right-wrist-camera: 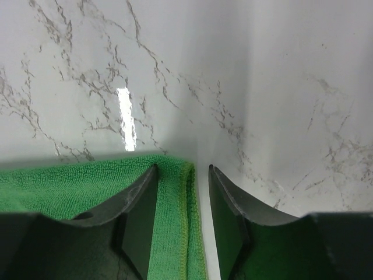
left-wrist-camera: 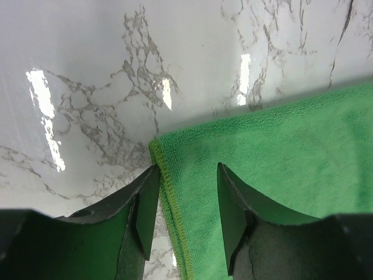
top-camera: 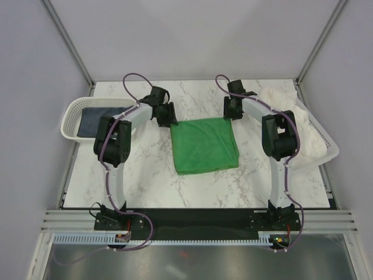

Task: Fold and stack the towels
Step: Fold the towel

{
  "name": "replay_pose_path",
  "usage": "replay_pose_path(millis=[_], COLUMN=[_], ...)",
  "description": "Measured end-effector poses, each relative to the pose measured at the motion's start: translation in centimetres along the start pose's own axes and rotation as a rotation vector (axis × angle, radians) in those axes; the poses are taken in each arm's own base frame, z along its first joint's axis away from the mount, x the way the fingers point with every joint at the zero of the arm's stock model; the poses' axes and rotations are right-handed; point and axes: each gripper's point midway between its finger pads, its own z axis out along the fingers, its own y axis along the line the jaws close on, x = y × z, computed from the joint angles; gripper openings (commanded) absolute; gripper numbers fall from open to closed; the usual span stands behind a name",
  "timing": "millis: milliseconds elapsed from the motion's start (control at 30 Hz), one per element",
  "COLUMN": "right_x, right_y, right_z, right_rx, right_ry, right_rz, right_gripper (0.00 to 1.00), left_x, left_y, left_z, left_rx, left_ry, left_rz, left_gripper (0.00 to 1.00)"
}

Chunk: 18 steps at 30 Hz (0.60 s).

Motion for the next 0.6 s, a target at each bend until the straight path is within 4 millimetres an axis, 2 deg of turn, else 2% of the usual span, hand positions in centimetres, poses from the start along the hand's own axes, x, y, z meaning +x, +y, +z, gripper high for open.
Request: replay_pose_path(millis=[333,600], right_x=[-0.11,-0.11], right_y=[0.58,0.72], right_z=[0.11,0.15], right_rx=[-0.035,-0.043], right_ry=[0.0,0.0], right_rz=[0.002,0.002], right_gripper=[0.42,0.4], left_x=[-0.71,-0.95], left_y=[0.52,0.88], left_z=[0.29,0.18], left_rx=[-0.029,-0.048], left_ry=[-0.012,-0.022], left_rz=[0.002,0.001], left_gripper=[0.55,0.53])
